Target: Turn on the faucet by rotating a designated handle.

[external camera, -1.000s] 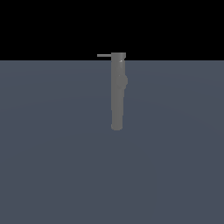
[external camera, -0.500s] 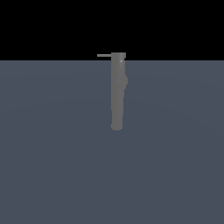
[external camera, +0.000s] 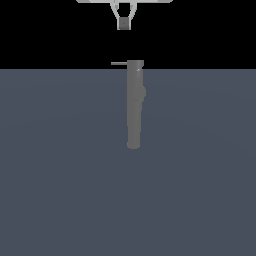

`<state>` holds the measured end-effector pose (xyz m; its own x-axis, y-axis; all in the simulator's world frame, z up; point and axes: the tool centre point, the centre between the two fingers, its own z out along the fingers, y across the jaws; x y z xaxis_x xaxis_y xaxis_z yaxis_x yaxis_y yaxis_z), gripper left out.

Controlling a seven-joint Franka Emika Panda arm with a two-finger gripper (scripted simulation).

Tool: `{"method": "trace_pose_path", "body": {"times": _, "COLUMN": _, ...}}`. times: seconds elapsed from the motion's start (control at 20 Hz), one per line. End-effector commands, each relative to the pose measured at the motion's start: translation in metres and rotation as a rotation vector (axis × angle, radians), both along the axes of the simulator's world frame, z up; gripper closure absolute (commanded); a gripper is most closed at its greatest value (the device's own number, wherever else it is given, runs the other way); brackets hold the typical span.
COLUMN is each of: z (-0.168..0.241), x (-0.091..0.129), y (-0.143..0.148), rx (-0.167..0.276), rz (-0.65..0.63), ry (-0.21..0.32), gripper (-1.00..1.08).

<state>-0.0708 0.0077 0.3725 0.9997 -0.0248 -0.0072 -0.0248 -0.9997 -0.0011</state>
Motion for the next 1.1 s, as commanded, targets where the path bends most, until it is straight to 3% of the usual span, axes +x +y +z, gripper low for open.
{"method": "trace_pose_path", "body": {"times": 0.0, "z": -0.011, "x": 0.019, "y": 0.003, "rx": 0.0, "rz": 0.002, "ry": -0.002, "gripper": 1.08}}
{"method": "trace_pose_path", "body": {"times": 0.55, "z": -0.054, "x": 0.097, "y": 0.014, "rx": 0.0, "rz": 0.009, "ry": -0.005, "gripper": 1.08}}
{"method": "trace_pose_path", "body": {"times": 1.05, "z": -0.071, "x": 0.133, "y": 0.018, "rx": -0.001, "rz": 0.012, "ry": -0.007, "gripper": 1.08}}
